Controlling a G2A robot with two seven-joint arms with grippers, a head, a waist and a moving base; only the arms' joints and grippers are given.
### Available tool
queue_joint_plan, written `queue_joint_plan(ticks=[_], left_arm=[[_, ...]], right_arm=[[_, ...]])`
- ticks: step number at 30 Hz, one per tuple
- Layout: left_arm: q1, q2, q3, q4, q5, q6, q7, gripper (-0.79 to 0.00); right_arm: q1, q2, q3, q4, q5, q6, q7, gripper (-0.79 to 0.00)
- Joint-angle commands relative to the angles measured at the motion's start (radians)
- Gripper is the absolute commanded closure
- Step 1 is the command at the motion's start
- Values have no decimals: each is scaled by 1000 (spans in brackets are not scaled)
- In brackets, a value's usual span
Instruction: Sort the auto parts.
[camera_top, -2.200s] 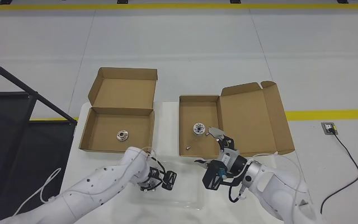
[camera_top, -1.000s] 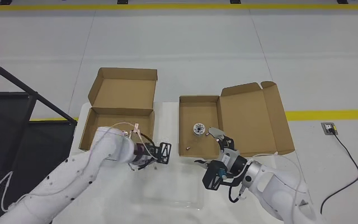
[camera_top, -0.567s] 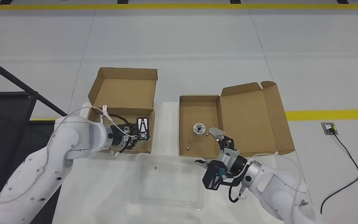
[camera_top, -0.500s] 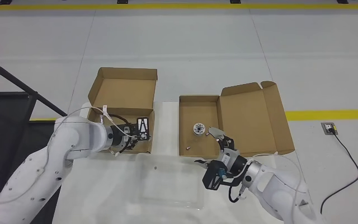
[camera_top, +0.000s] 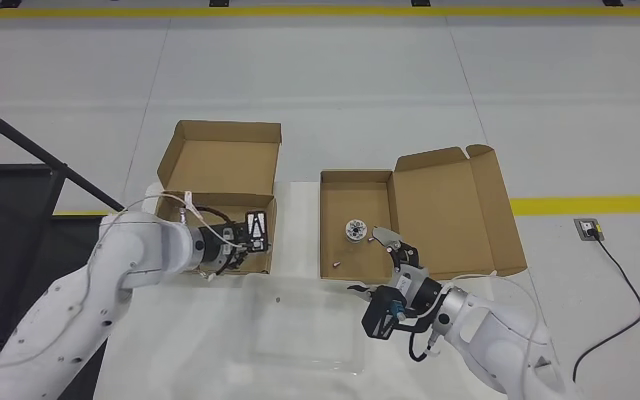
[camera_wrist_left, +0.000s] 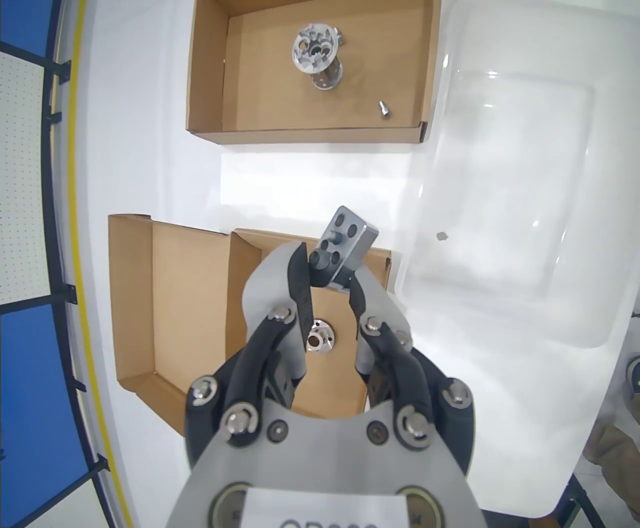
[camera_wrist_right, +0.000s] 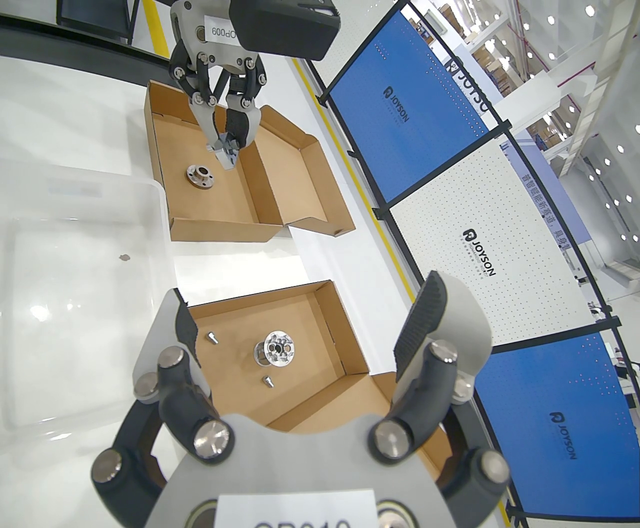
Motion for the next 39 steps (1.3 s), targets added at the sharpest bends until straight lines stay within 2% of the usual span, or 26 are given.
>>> queue_joint_plan(ticks=[1, 5, 12, 18, 30, 33, 39], left_arm=[[-7, -4, -4, 32, 28, 30, 12, 0], [-50, -22, 16, 113, 70, 52, 29, 0], [-128, -72, 106, 266, 157, 86, 31, 0], [-164, -103, 123, 435, 160, 126, 42, 0], [-164, -103, 123, 435, 160, 126, 42, 0], [-117, -101, 120, 429, 206, 174, 42, 0], [-99, -127, 159, 475, 282, 215, 40, 0]], right_arm=[[0, 0, 0, 0, 0, 0, 0, -785], [0, 0, 0, 0, 0, 0, 0, -785], [0, 0, 0, 0, 0, 0, 0, -785], [0, 0, 0, 0, 0, 0, 0, -785], [0, 0, 0, 0, 0, 0, 0, -785], [0, 0, 0, 0, 0, 0, 0, -785], [0, 0, 0, 0, 0, 0, 0, -785]])
